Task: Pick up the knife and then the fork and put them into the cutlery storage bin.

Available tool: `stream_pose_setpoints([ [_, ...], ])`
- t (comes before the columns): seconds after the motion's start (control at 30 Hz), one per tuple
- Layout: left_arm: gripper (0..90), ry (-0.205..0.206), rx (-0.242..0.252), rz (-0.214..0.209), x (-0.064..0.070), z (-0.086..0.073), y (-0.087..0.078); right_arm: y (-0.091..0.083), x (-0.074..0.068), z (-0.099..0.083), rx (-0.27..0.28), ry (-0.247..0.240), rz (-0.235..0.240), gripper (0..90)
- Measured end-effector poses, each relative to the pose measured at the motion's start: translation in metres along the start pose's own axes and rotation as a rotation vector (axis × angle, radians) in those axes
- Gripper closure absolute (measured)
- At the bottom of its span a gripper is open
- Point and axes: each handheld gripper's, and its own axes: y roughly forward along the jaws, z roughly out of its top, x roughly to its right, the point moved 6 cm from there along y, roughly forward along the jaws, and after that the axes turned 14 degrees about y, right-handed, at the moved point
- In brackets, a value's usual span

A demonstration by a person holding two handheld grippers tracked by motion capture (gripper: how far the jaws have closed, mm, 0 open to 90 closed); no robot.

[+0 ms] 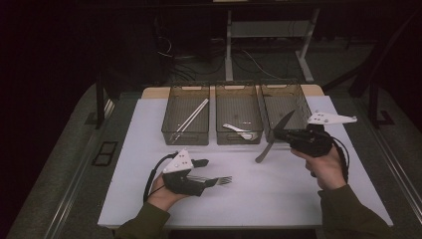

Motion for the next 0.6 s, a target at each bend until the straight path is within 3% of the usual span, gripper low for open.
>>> stream_pose_setpoints([
  [0.27,14.1,-0.049,-0.014,0.019,-0.003,-0.020,-0.010,-0.019,0.020,0.021,0.023,0.007,-0.062,88.7],
  [0.47,0.0,-0.056,-0.041,0.046,-0.003,-0.024,-0.011,-0.033,0.030,0.048,0.045,-0.011,-0.107,88.6],
  [0.6,0.0,-0.048,-0.042,0.044,-0.002,-0.023,-0.011,-0.040,0.039,0.066,0.064,-0.016,-0.141,88.7],
])
